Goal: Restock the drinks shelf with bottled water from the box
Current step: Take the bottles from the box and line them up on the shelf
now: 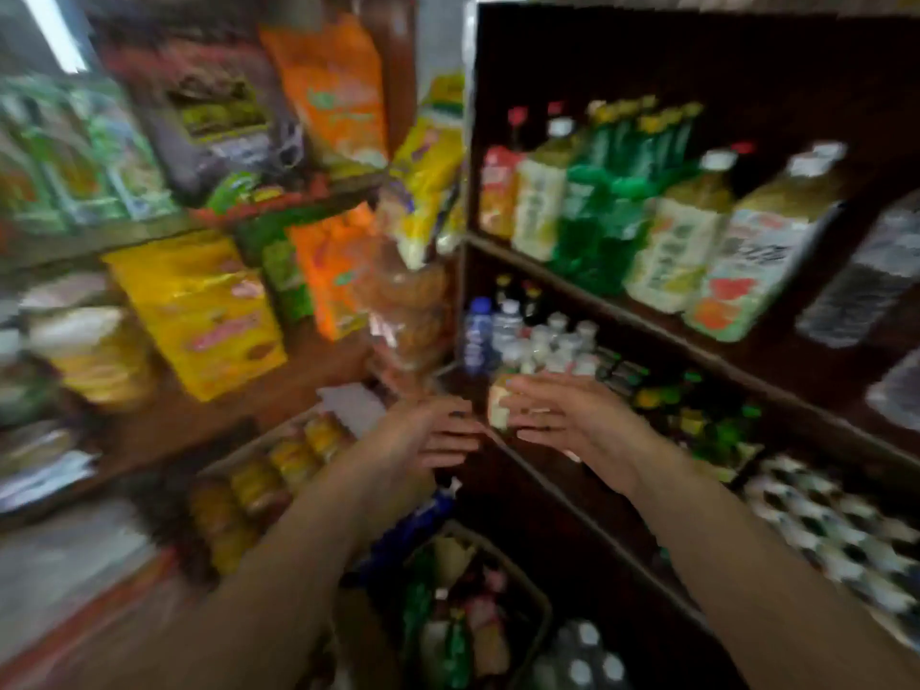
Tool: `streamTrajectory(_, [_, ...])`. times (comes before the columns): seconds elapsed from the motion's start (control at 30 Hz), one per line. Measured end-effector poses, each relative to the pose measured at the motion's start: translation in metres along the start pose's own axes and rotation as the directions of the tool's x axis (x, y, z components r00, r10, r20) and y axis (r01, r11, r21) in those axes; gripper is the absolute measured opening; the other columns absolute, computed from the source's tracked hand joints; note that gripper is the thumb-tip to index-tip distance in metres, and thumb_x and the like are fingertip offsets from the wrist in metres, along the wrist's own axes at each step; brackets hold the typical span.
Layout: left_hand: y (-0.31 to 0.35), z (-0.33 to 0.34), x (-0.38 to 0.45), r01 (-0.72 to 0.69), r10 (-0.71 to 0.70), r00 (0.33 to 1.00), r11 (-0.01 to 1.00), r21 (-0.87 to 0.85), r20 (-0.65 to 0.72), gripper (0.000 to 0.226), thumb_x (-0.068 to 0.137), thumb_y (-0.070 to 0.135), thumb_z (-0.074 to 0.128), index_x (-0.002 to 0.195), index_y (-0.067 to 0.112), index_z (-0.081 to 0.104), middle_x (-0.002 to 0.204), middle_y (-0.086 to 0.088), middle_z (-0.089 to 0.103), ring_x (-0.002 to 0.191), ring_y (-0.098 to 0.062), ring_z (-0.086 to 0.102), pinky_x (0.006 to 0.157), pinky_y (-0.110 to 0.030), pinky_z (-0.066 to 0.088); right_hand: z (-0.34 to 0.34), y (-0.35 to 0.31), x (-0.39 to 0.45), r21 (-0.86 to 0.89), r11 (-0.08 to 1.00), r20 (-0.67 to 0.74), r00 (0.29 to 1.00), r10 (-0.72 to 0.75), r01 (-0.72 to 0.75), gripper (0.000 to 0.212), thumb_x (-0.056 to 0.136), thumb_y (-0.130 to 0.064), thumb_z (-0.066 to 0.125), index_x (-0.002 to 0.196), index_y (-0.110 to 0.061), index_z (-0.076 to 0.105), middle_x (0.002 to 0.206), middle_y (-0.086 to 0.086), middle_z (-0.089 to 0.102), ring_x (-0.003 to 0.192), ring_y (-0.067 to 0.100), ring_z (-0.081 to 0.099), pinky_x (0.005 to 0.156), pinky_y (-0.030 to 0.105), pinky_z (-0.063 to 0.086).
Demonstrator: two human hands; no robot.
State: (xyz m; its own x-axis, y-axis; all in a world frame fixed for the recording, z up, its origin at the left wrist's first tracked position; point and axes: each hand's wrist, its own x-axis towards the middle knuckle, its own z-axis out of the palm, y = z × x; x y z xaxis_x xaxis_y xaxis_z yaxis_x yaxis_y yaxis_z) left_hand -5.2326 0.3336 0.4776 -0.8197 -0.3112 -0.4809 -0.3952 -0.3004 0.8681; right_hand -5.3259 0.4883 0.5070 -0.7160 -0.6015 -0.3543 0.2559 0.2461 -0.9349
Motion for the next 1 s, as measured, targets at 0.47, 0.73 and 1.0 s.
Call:
streamTrajectory(0.47, [-0.279,-0.319,-0.056,0.338,-0.449,0.798,0.886,-0.319,-0.402,0.036,0.097,0.026,0.048,0.126,0.004,0.052,0.103,-0.012,0.066,0.088,-0.029,0.066,0.072,-0.037,0.055,0.327,0.21,0.094,-0.31,0.879,0.338,0.823,0.457,-0.361,0.039,0.091,-0.024,0.063,0.126,-0.009,0.057,0.113,0.01,0.067,0.105,0.023,0.065,0.092,0.036,0.053])
streamTrajectory(0.73, [-0.446,-0.345,0.015,0.503,-0.642,0.638,0.766,-0.4,-0.425,0.03,0.092,0.024,0.058,0.115,0.006,0.054,0.1,-0.01,0.062,0.09,-0.024,0.063,0.079,-0.035,0.051,0.381,0.376,0.164,-0.473,0.769,0.291,0.747,0.598,-0.431,0.044,0.087,-0.028,0.068,0.126,-0.011,0.055,0.11,0.008,0.069,0.101,0.02,0.065,0.087,0.035,0.054])
streamTrajectory(1.0, [-0.628,-0.344,0.117,0.651,-0.705,0.544,0.697,-0.302,-0.454,0.059,0.082,0.02,0.07,0.134,0.004,0.046,0.132,-0.014,0.054,0.12,-0.031,0.054,0.095,-0.033,0.047,0.421,0.57,0.232,-0.584,0.628,0.251,0.621,0.742,-0.515,0.043,0.089,-0.027,0.067,0.127,-0.01,0.055,0.124,0.01,0.062,0.117,0.025,0.057,0.09,0.037,0.048])
